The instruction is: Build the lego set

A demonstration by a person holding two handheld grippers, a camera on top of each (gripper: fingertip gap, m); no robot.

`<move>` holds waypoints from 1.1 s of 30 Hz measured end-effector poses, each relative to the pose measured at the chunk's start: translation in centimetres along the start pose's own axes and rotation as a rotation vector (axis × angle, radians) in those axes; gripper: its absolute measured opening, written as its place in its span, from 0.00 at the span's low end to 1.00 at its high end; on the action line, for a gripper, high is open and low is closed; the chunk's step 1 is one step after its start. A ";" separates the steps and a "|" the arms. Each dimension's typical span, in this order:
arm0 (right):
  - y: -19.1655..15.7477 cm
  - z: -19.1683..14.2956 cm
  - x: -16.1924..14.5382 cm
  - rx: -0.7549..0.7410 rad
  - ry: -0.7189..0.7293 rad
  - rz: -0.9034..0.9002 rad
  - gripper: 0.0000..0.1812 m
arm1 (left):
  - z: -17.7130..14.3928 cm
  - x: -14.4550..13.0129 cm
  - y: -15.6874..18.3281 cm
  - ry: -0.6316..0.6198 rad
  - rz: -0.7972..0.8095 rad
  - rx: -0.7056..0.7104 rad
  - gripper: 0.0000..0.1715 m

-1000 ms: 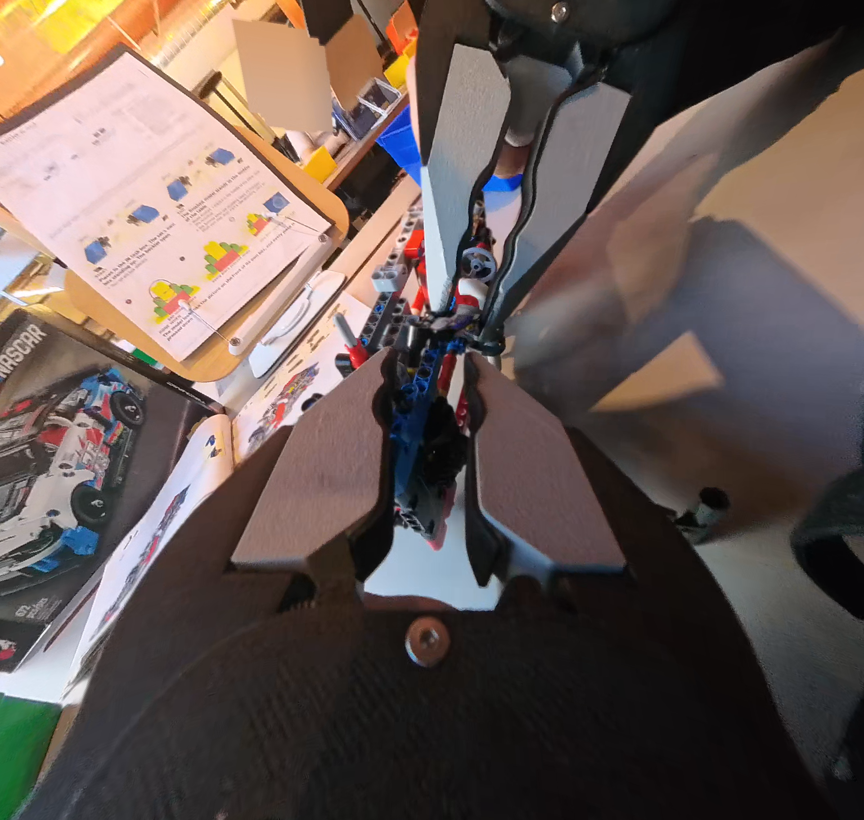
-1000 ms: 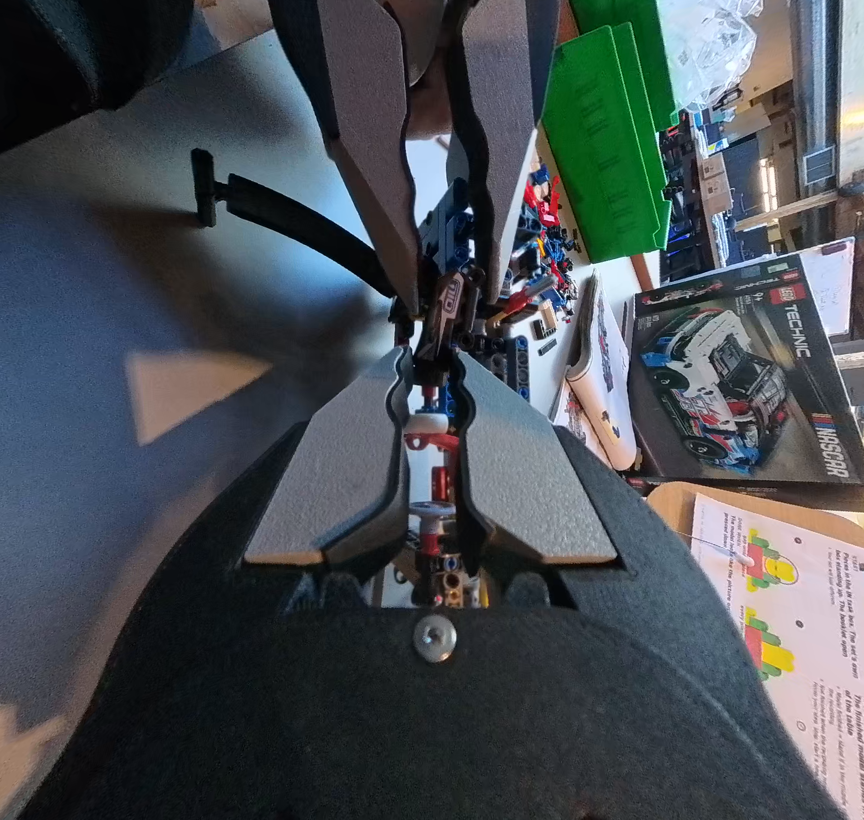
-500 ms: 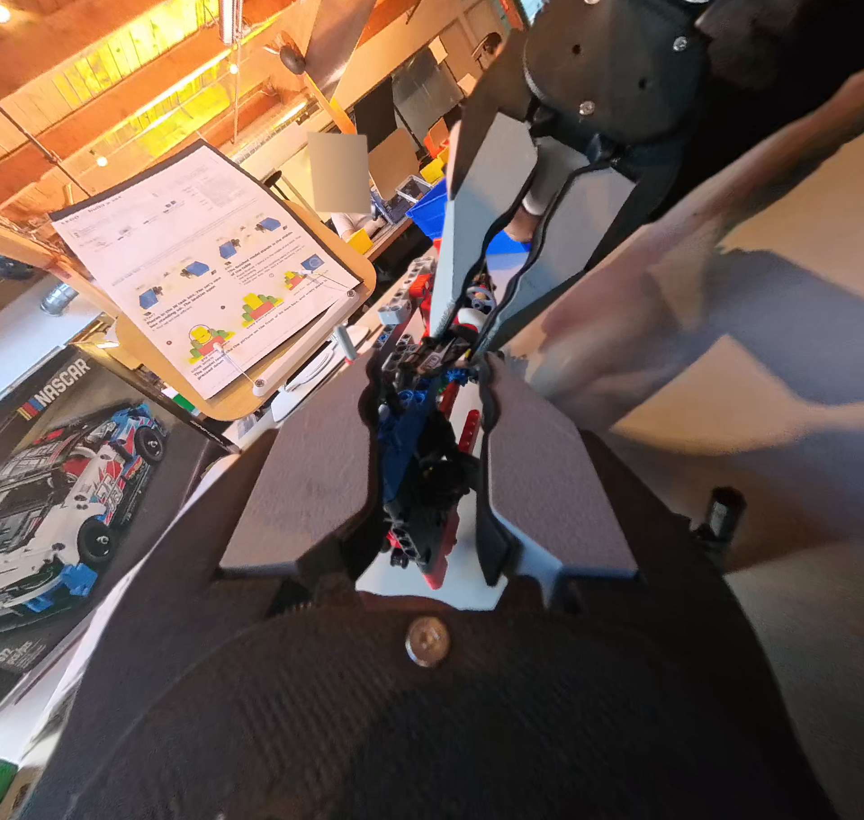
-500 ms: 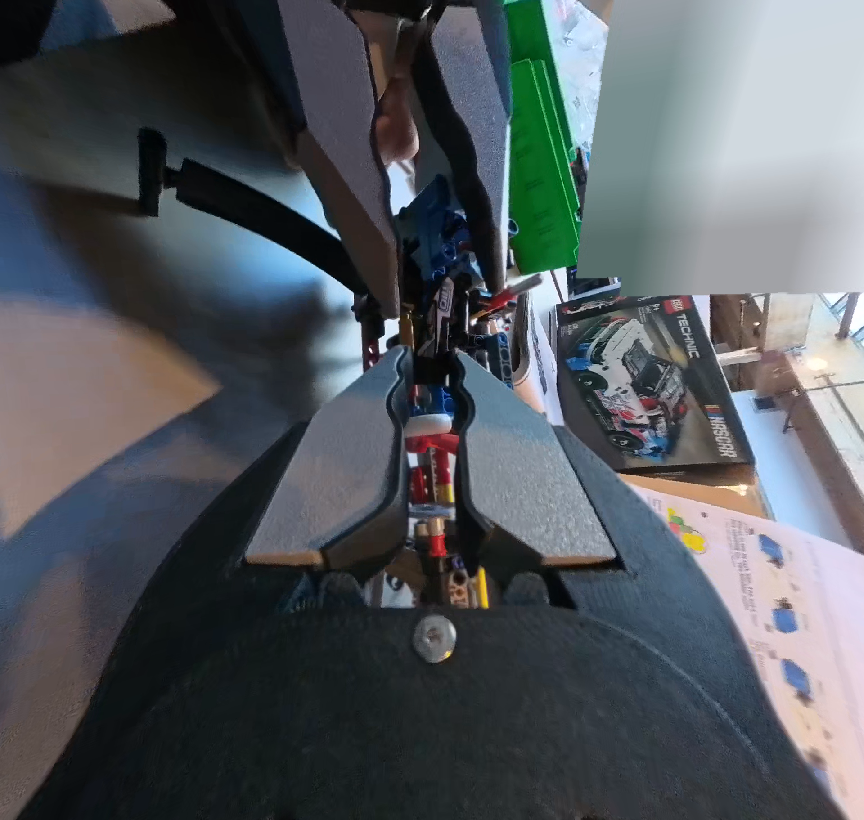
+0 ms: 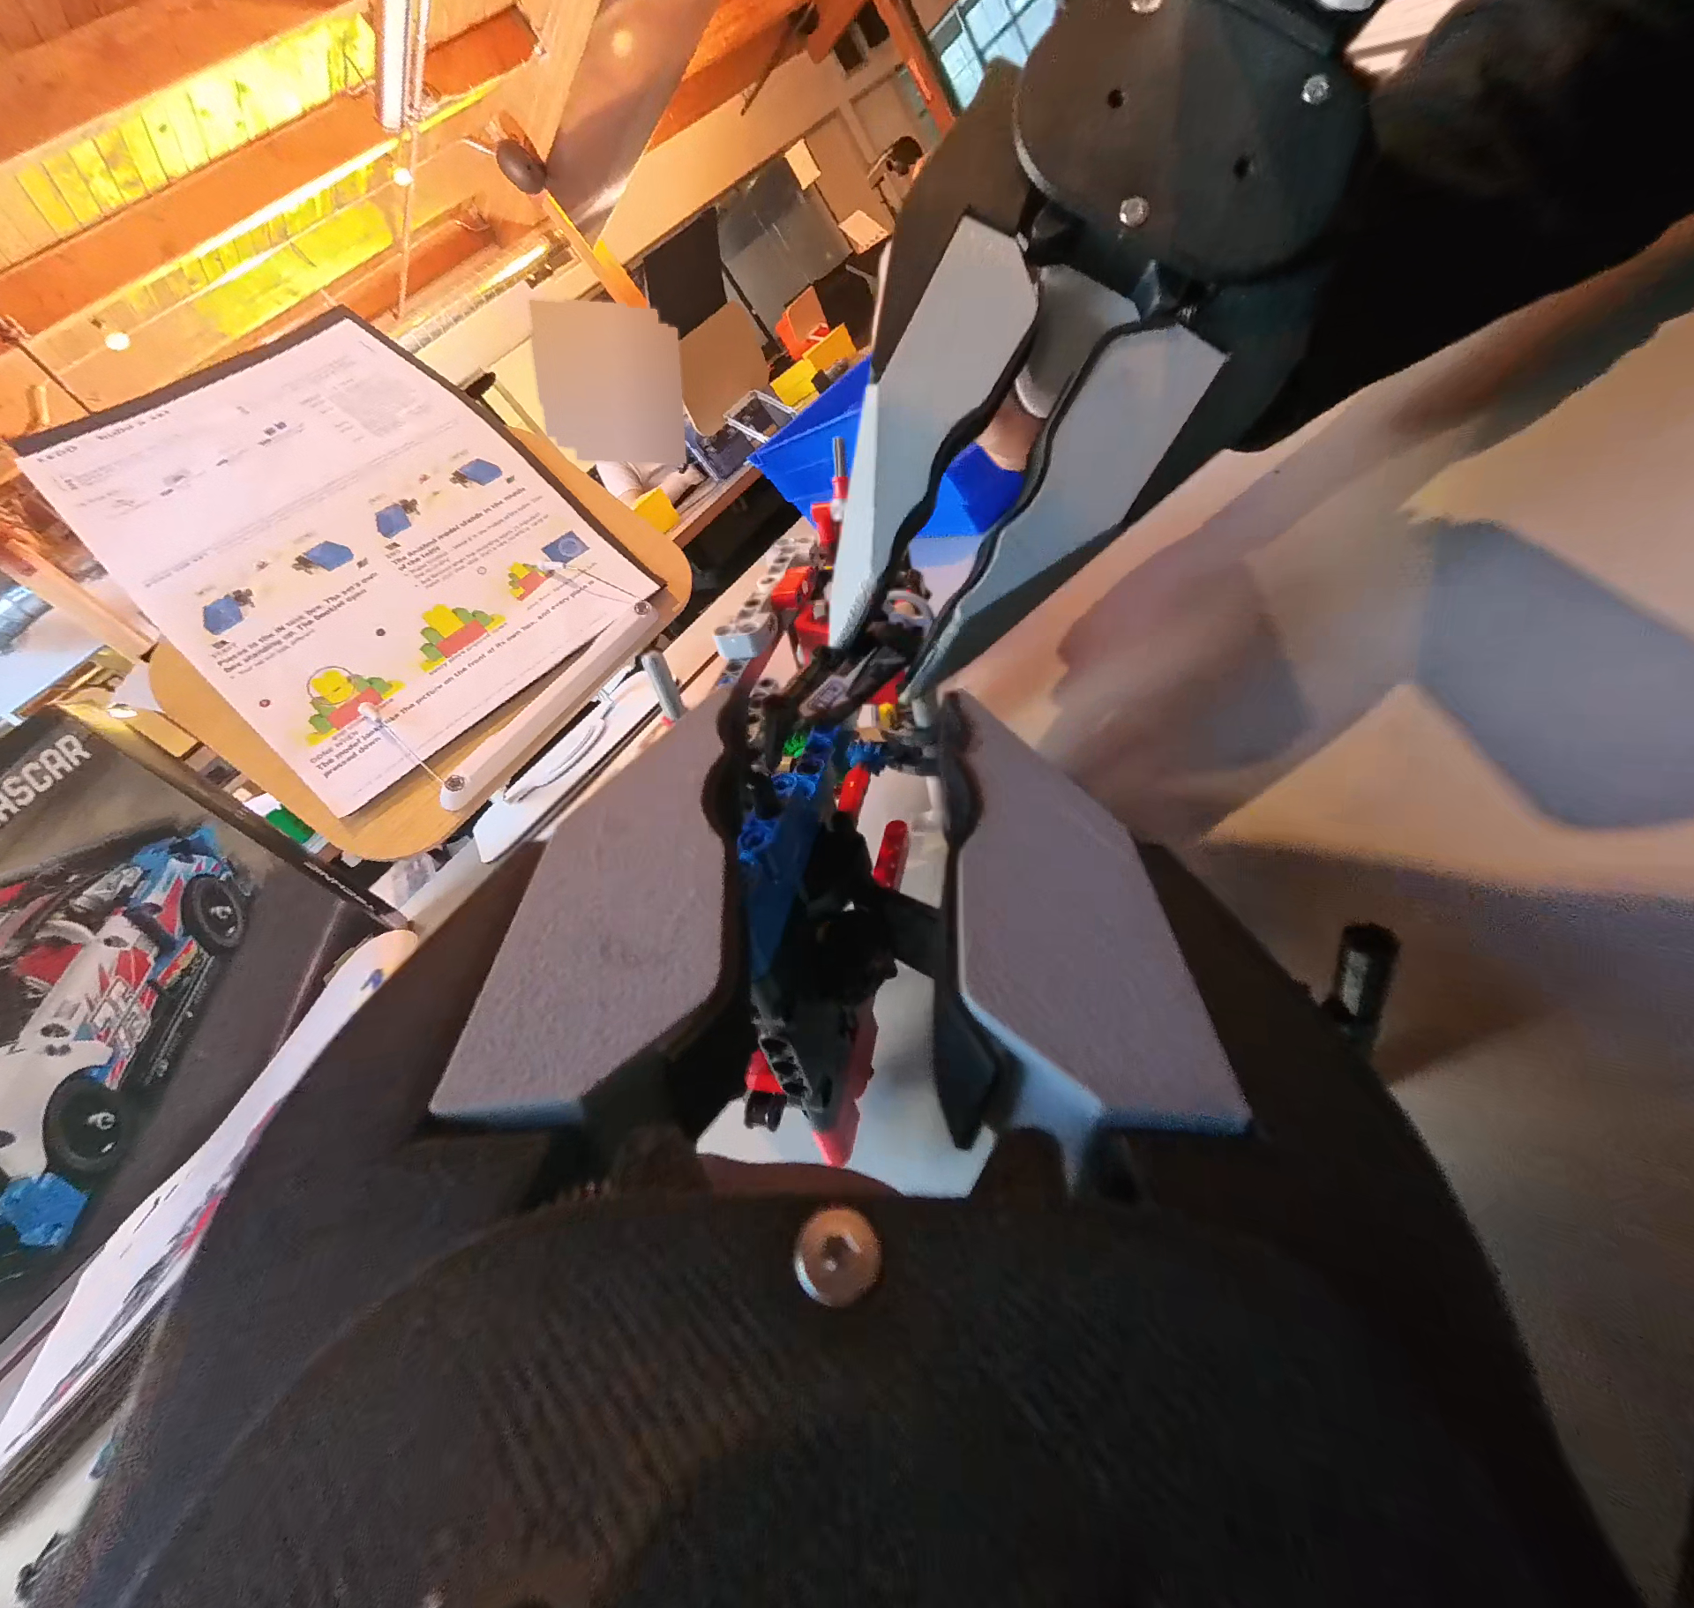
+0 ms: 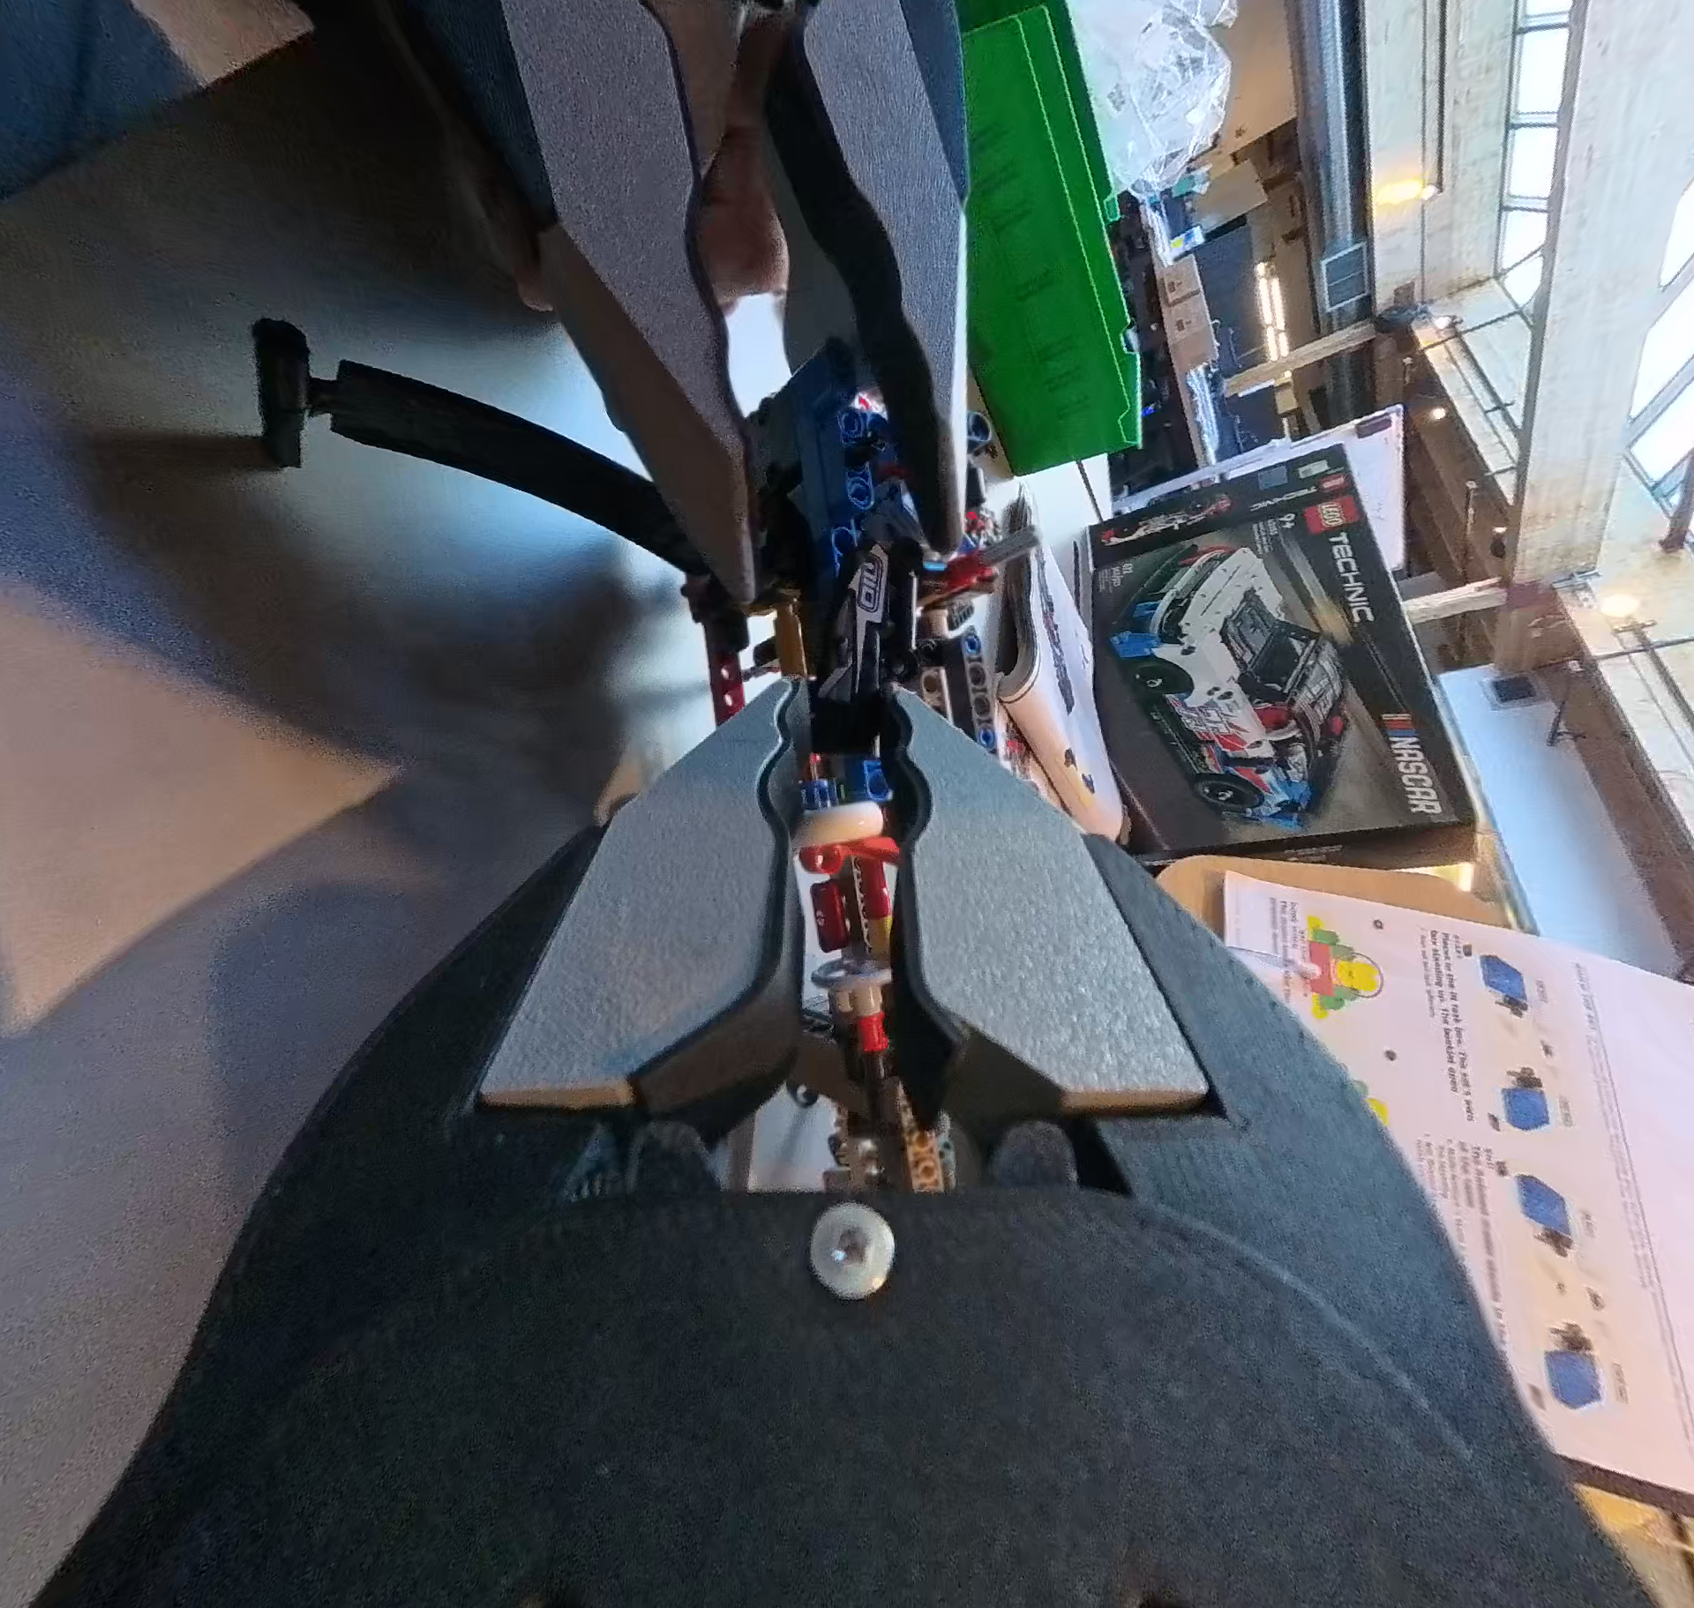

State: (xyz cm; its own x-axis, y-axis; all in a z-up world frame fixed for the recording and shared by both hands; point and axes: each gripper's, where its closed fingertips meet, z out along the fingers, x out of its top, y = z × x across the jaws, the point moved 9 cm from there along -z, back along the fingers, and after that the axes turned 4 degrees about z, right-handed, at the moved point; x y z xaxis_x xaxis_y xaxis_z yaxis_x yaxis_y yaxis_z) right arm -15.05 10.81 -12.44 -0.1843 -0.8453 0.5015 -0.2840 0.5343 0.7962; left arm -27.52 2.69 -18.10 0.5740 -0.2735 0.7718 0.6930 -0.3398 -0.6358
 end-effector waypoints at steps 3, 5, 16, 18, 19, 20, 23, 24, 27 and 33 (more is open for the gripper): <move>0.0 -0.4 0.0 0.060 0.001 0.052 0.06 | 0.3 0.0 0.0 -0.029 -0.013 -0.045 0.23; 0.1 -0.6 0.0 0.083 0.007 0.064 0.06 | 0.5 0.3 -0.1 -0.058 0.016 -0.081 0.22; 0.7 -0.8 0.0 0.122 0.028 0.089 0.06 | 1.5 2.0 -1.7 -0.149 0.094 -0.178 0.14; 0.5 -0.8 0.1 0.125 0.030 0.087 0.06 | 1.5 1.8 -1.5 -0.158 0.108 -0.173 0.11; 0.5 -0.8 0.0 0.123 0.025 0.080 0.06 | 1.5 1.9 -1.4 -0.168 0.117 -0.171 0.11; 0.5 -0.8 0.0 0.119 0.023 0.068 0.06 | 1.5 2.1 -1.3 -0.174 0.125 -0.166 0.11; 0.8 -0.6 -0.2 0.137 0.017 0.057 0.06 | 1.8 2.1 -1.3 -0.196 0.129 -0.152 0.11; 0.8 -0.6 -0.4 0.148 0.013 0.057 0.06 | 1.7 1.9 -1.2 -0.211 0.114 -0.156 0.11; 0.8 -0.4 -0.7 0.172 0.007 0.085 0.06 | 1.8 1.9 -1.1 -0.221 0.063 -0.146 0.10; 1.7 -1.1 -1.2 0.206 0.032 0.244 0.06 | 2.1 2.2 -1.3 -0.156 0.026 -0.131 0.09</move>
State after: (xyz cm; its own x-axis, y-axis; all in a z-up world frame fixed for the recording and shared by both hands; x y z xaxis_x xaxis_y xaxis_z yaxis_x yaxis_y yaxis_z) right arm -14.31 12.75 -11.29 -0.2414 -0.6898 0.6825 -0.4198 0.7084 0.5675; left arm -26.19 4.44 -15.59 0.6587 -0.1445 0.7384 0.6201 -0.4516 -0.6415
